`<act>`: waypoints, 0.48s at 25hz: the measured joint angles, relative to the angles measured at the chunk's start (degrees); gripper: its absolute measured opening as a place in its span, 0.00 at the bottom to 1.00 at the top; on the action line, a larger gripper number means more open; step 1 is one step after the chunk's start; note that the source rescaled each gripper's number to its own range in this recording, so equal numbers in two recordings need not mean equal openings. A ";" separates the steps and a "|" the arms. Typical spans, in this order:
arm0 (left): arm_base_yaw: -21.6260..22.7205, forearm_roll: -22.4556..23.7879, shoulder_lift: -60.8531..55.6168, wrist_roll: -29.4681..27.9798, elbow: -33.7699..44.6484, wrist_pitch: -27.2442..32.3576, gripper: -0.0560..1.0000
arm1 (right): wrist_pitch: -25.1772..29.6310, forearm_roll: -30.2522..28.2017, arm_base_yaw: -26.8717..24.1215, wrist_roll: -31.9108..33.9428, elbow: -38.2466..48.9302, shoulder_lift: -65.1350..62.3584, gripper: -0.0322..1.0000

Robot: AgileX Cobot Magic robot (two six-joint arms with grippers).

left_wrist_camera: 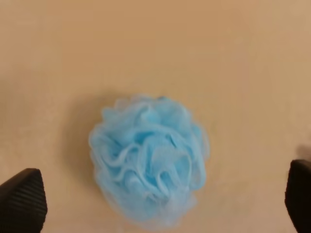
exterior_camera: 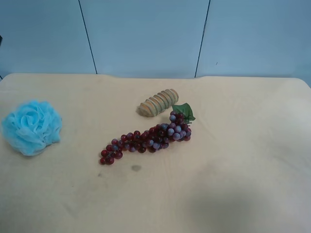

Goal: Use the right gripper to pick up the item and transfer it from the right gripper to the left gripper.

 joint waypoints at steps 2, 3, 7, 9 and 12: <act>0.00 0.00 -3.75 0.00 0.10 2.16 0.99 | 0.00 0.00 0.00 0.00 0.00 0.00 1.00; 0.00 0.12 -5.48 0.00 0.73 2.61 0.99 | 0.00 0.00 0.00 0.00 0.00 0.00 1.00; 0.00 1.39 -15.20 -0.09 8.45 3.14 0.99 | 0.00 0.00 0.00 0.00 0.00 0.00 1.00; 0.00 1.53 -20.25 -1.07 13.73 3.14 0.99 | 0.00 0.00 0.00 0.00 0.00 0.00 1.00; 0.00 1.57 -28.79 -2.08 21.67 3.19 0.99 | 0.00 0.00 0.00 0.00 0.00 0.00 1.00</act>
